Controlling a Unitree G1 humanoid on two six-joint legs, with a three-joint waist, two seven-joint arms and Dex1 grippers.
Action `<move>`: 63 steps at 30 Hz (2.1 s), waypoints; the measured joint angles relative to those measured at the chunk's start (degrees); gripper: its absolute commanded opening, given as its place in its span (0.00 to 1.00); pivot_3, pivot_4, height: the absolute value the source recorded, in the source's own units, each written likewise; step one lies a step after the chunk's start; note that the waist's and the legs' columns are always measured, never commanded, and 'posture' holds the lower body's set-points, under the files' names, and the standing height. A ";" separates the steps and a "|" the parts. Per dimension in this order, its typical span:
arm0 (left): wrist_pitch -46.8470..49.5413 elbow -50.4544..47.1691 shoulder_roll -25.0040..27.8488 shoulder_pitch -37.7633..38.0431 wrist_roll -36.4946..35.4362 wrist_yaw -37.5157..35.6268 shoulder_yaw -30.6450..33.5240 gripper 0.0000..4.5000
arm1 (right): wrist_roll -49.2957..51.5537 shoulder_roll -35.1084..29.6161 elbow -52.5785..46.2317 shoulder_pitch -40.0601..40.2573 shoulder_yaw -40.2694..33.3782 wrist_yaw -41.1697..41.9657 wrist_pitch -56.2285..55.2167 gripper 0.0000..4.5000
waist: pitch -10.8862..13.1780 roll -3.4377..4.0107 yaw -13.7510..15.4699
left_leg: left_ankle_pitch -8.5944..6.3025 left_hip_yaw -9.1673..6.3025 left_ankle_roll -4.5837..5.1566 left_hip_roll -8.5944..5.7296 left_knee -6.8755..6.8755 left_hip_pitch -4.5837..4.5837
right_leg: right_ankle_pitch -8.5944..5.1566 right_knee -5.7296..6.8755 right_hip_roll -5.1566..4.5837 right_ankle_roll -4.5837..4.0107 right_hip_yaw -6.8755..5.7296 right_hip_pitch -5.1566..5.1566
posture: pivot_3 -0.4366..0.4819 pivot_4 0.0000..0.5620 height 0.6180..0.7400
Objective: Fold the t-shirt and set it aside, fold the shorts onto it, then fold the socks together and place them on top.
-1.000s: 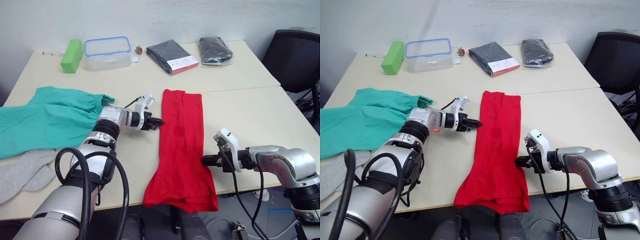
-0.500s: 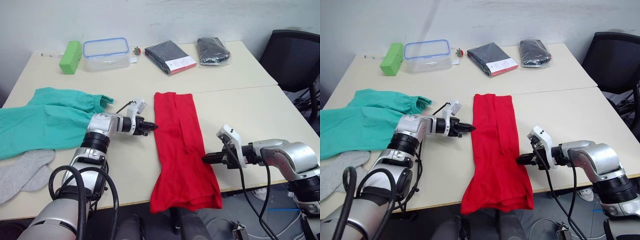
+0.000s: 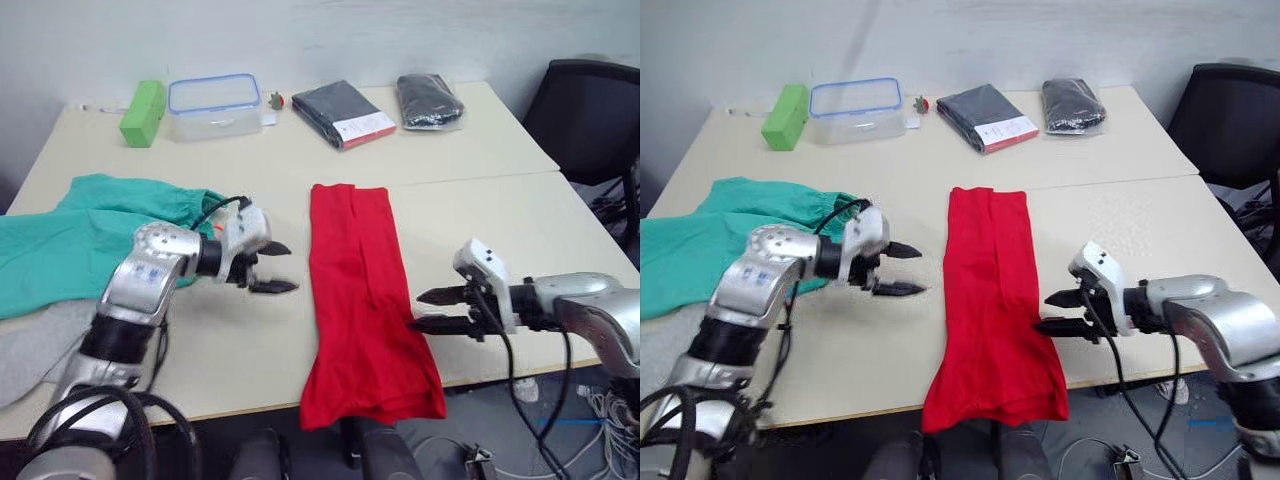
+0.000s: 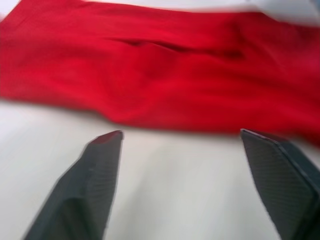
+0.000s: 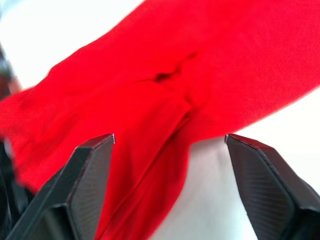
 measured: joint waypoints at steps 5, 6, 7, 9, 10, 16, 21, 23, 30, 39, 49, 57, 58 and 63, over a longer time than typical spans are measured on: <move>-20.53 -4.73 1.25 6.21 1.16 -3.83 -1.79 0.99 | -11.72 -2.80 2.79 7.14 -1.84 8.56 -33.27 0.76 | 0.01 0.01 -0.16 | -0.37 0.02 0.76 -0.05 0.04 0.34 | -0.02 -0.67 -0.06 -0.07 -0.08 0.78 | 0.48 0.27 1.00; -23.09 -5.32 1.21 6.37 1.32 -3.98 -1.92 0.99 | -13.22 -2.79 4.38 7.40 -1.96 9.83 -39.33 0.76 | 0.02 0.01 -0.17 | -0.35 0.04 0.82 -0.13 0.04 0.34 | -0.02 -0.73 -0.10 -0.07 -0.04 0.80 | 0.48 0.27 1.00; -26.61 -5.75 1.02 6.36 1.71 -4.01 -2.25 0.99 | -15.09 -2.71 6.76 7.70 -2.02 11.51 -48.02 0.76 | 0.01 0.01 -0.18 | -0.33 0.08 0.90 -0.21 0.05 0.39 | -0.01 -0.76 -0.16 -0.06 0.01 0.88 | 0.48 0.27 1.00; -33.06 -6.07 0.23 6.60 2.80 -3.76 -3.32 0.99 | -18.37 -2.16 12.01 8.28 -1.93 14.89 -65.12 0.76 | 0.03 0.03 -0.19 | -0.31 0.11 0.98 -0.38 0.04 0.52 | 0.06 -0.81 -0.23 0.05 0.07 1.05 | 0.48 0.27 1.00; -35.10 -6.14 0.01 7.09 3.14 -3.56 -3.82 0.99 | -19.43 -1.77 13.89 8.37 -1.76 15.77 -71.03 0.76 | 0.04 0.05 -0.21 | -0.31 0.12 0.99 -0.37 0.03 0.67 | 0.06 -0.82 -0.26 0.06 0.08 1.19 | 0.48 0.27 1.00; -49.45 -3.72 -0.47 8.75 6.62 -3.24 -8.60 0.99 | -23.70 1.54 24.94 7.98 5.04 18.13 -101.51 0.76 | 0.12 0.13 -0.33 | -0.34 0.26 1.06 -0.26 -0.14 1.40 | -0.11 -0.96 -0.64 -0.25 0.20 1.84 | 0.48 0.27 1.00; -52.96 -2.80 -0.57 9.05 6.96 -3.20 -11.15 0.99 | -26.48 1.62 30.64 5.46 9.98 16.76 -109.83 0.76 | 0.14 0.18 -0.36 | -0.26 0.29 1.01 -0.29 -0.10 1.45 | -0.12 -0.89 -0.84 -0.27 0.20 1.83 | 0.48 0.27 1.00; -53.63 -2.81 -0.65 9.14 6.97 -3.25 -12.39 0.99 | -27.77 1.62 31.76 4.49 11.91 15.94 -112.02 0.76 | 0.14 0.18 -0.35 | -0.26 0.28 1.00 -0.28 -0.11 1.45 | -0.14 -0.87 -0.84 -0.30 0.18 1.83 | 0.48 0.27 1.00; -55.43 -1.07 -1.30 9.12 7.79 -3.17 -15.25 0.99 | -31.65 1.62 34.79 2.09 16.12 11.35 -114.88 0.76 | 0.14 0.19 -0.36 | -0.26 0.26 1.01 -0.28 -0.11 1.48 | -0.18 -0.81 -0.87 -0.37 0.19 1.83 | 0.48 0.27 1.00; -52.13 0.17 -1.47 9.13 6.80 -3.89 -16.28 0.36 | -28.78 1.09 30.81 4.07 18.67 8.64 -107.76 0.16 | 0.14 0.20 -0.52 | -0.28 0.19 1.04 -0.26 -0.11 1.49 | -0.21 -0.70 -0.88 -0.42 0.25 1.82 | 0.48 0.27 1.00; -41.36 -1.72 -1.22 10.43 1.60 -4.13 -15.10 0.00 | -17.56 -1.44 22.79 8.76 16.45 8.09 -91.65 0.00 | 0.14 0.20 -0.32 | -0.29 0.02 1.04 -0.24 -0.11 1.43 | -0.26 -0.65 -0.93 -0.52 0.32 1.81 | 0.48 0.27 1.00; -27.40 -7.77 1.96 11.00 -4.61 -4.88 -10.53 0.00 | -12.56 -2.32 14.53 11.06 11.41 7.48 -79.11 0.00 | 0.14 0.20 -0.37 | -0.30 -0.04 1.02 -0.24 -0.13 1.40 | -0.27 -0.66 -0.91 -0.53 0.24 1.81 | 0.48 0.27 1.00; -26.94 -8.19 2.17 11.26 -4.94 -4.92 -10.45 0.00 | -12.26 -2.19 13.92 11.03 10.87 7.21 -78.05 0.00 | 0.14 0.20 -0.35 | -0.30 -0.04 1.02 -0.24 -0.13 1.40 | -0.27 -0.67 -0.91 -0.54 0.24 1.81 | 0.48 0.27 1.00; -26.27 -8.41 2.17 12.67 -4.98 -4.79 -10.10 0.00 | -12.11 -0.16 12.42 10.62 9.19 6.68 -74.22 0.00 | 0.14 0.20 -0.28 | -0.30 -0.03 1.01 -0.25 -0.12 1.39 | -0.27 -0.70 -0.88 -0.53 0.15 1.80 | 0.48 0.27 1.00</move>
